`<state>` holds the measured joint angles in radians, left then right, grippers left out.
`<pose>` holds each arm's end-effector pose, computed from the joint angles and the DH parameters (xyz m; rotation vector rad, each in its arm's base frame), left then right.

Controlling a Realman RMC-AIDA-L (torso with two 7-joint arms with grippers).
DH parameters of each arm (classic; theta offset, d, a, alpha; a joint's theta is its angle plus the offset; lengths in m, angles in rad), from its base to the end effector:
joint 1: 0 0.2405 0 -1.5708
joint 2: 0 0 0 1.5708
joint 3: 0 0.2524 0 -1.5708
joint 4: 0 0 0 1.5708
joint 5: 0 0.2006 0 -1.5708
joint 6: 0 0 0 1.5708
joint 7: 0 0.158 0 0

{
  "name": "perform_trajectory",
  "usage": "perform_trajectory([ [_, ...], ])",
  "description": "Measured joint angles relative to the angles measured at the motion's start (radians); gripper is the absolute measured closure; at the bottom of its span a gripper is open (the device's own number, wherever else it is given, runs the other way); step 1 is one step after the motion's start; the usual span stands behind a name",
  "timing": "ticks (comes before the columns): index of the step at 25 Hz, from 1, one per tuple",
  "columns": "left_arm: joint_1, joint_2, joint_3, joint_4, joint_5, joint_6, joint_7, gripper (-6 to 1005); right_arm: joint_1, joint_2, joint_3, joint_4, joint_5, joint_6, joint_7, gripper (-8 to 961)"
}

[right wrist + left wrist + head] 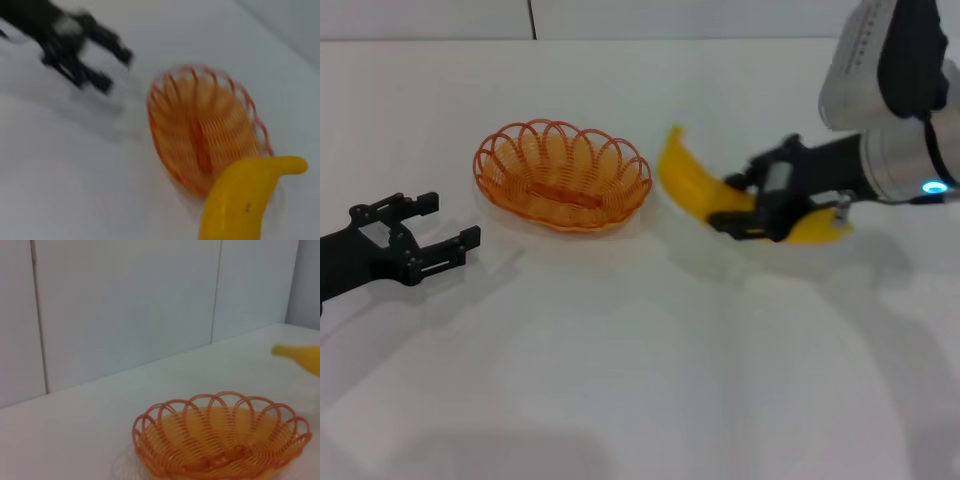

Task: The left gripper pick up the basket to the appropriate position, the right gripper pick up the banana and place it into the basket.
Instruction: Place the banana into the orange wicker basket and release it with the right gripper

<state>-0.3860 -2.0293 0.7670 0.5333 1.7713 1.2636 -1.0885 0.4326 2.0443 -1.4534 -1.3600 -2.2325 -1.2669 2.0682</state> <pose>-0.3214 0.3206 0.0004 -2.4123 -0.5808 -0.5169 0.1823 0.3435 -0.0214 -2.7631 0.3884 -0.0831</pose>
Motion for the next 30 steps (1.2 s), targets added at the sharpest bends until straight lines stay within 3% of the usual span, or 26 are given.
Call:
perform_trajectory([
  [11, -0.006, -0.002, 0.0, 0.003, -0.001, 0.015, 0.006, 214, 0.091, 0.001, -0.127, 0.083, 0.196, 0.189, -0.149, 478],
  [22, -0.016, -0.003, 0.0, 0.001, -0.001, 0.024, 0.015, 214, 0.241, 0.002, -0.33, 0.273, 0.254, 0.492, -0.152, 478],
  [30, -0.019, -0.005, 0.017, -0.003, -0.006, 0.024, 0.027, 215, 0.273, 0.005, -0.438, 0.334, 0.276, 0.643, -0.152, 477],
])
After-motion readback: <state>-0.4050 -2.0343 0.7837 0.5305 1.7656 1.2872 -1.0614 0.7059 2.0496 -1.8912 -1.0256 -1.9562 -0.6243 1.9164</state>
